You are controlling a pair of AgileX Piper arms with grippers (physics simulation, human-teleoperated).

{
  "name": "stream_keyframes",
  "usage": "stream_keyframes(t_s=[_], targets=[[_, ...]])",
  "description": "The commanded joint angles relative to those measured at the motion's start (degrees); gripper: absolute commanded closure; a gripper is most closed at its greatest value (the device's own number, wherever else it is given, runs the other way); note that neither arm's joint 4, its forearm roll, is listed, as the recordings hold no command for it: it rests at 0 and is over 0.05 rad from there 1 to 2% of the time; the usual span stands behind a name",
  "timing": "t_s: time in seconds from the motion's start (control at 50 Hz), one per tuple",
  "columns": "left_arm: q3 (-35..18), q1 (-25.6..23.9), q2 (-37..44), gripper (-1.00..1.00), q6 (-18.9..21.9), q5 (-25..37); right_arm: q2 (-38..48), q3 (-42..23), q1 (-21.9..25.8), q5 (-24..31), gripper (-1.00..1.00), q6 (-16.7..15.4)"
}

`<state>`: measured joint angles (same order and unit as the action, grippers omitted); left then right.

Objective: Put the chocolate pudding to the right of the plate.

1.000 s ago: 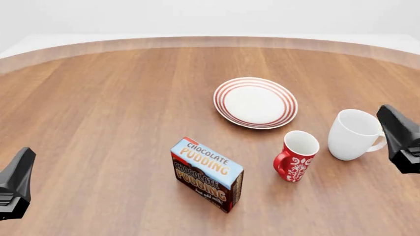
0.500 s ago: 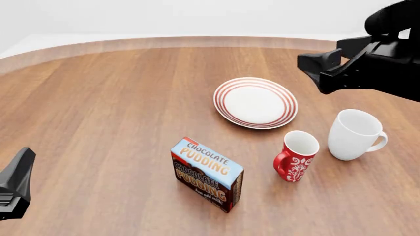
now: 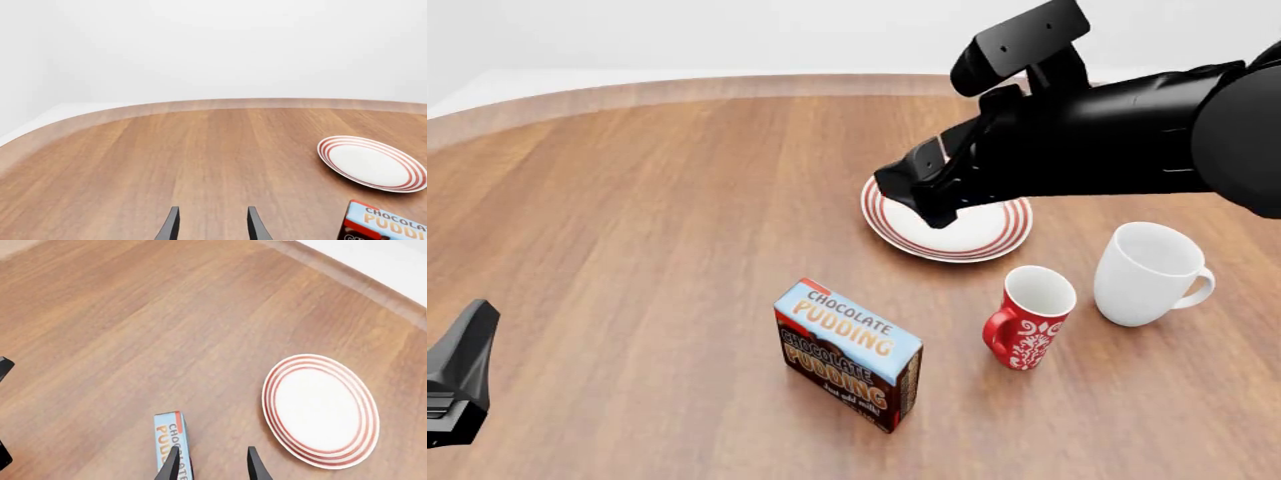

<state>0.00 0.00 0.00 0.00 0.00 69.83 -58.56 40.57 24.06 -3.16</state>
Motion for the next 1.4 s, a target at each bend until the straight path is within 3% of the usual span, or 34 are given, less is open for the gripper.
stream_keyframes(t_s=[0.02, 0.04, 0.12, 0.32, 0.42, 0.46, 0.48, 0.7, 0.96, 1.08, 1.4], targets=[[0.0, 0.0, 0.0, -1.00, 0.0, 0.0, 3.6, -1.3, 7.2, 2.4, -1.00, 2.0], [0.0, 0.0, 0.0, -1.00, 0.0, 0.0, 3.6, -1.7, 9.5, 2.7, -1.00, 4.6], [0.0, 0.0, 0.0, -1.00, 0.0, 0.0, 3.8, -1.7, 10.2, 3.9, -1.00, 3.6], [0.0, 0.0, 0.0, -1.00, 0.0, 0.0, 4.6, -0.5, 11.9, 3.2, -1.00, 5.1], [0.0, 0.0, 0.0, -1.00, 0.0, 0.0, 5.5, 0.4, 10.1, 2.4, -1.00, 2.5], [0.0, 0.0, 0.0, -1.00, 0.0, 0.0, 6.2, 0.9, 8.7, 2.3, -1.00, -1.1], [0.0, 0.0, 0.0, -1.00, 0.0, 0.0, 6.8, 0.4, 10.0, 2.0, -1.00, 1.4], [0.0, 0.0, 0.0, -1.00, 0.0, 0.0, 9.3, 0.4, 8.8, 1.9, -1.00, -0.4], [0.0, 0.0, 0.0, -1.00, 0.0, 0.0, 12.5, -0.4, 9.3, 1.6, -1.00, 0.6], [0.0, 0.0, 0.0, -1.00, 0.0, 0.0, 14.0, 0.0, 7.2, 1.0, -1.00, -1.3], [0.0, 0.0, 0.0, -1.00, 0.0, 0.0, 16.6, -0.4, 6.6, -0.1, -1.00, -0.8]])
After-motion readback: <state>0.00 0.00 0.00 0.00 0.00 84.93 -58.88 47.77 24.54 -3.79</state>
